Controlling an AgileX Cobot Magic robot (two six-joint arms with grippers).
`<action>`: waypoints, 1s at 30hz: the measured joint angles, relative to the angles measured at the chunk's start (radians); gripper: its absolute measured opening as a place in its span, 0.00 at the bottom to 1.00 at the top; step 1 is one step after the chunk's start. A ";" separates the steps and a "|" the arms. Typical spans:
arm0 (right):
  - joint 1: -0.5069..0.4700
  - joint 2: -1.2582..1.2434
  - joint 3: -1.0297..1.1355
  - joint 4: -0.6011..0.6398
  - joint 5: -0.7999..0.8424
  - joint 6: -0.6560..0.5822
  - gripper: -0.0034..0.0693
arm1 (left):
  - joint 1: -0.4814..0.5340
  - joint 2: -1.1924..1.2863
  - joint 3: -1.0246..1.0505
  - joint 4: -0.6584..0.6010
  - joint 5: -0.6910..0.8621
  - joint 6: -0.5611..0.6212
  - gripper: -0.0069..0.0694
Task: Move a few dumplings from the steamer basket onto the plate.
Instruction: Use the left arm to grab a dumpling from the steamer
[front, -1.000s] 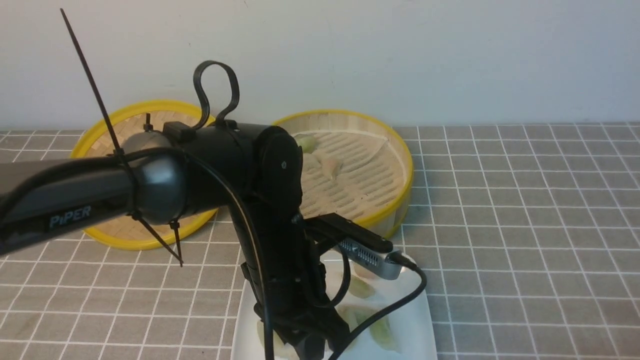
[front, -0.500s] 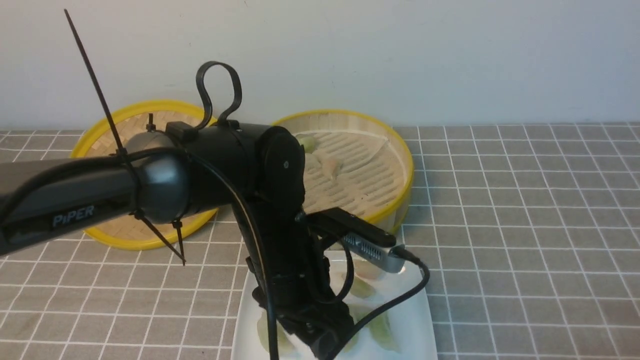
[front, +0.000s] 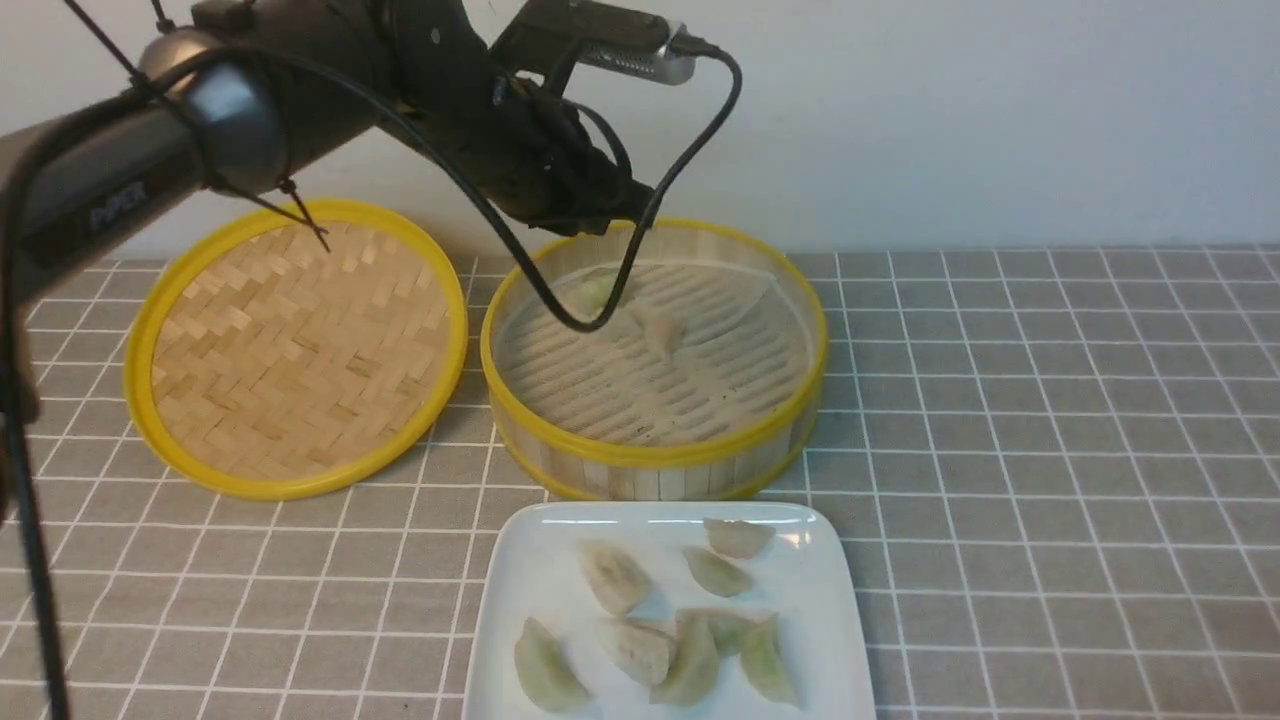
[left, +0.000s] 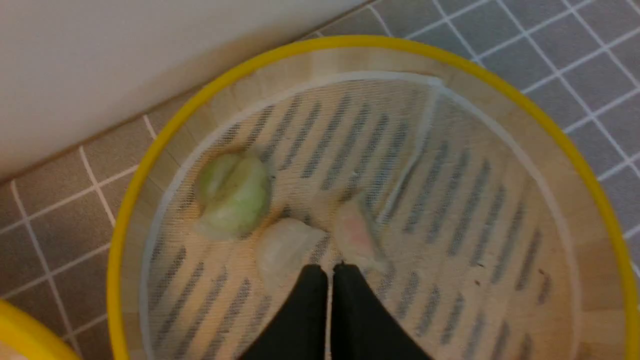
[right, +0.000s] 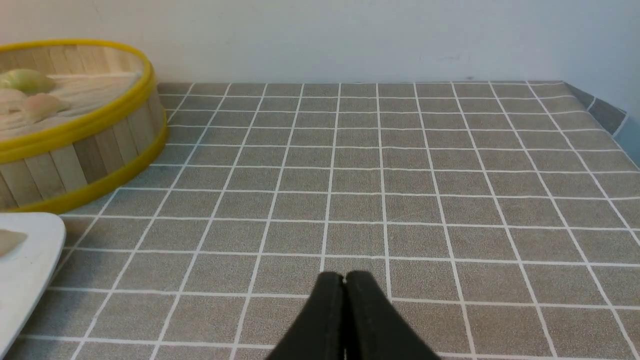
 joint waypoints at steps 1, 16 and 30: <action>0.000 0.000 0.000 0.000 0.000 0.000 0.03 | 0.002 0.015 -0.008 0.000 0.008 0.000 0.10; 0.000 0.000 0.000 0.000 0.000 0.000 0.03 | 0.021 0.286 -0.245 0.003 0.129 -0.038 0.54; 0.000 0.000 0.000 0.000 0.000 0.000 0.03 | 0.021 0.374 -0.248 0.032 0.046 -0.044 0.60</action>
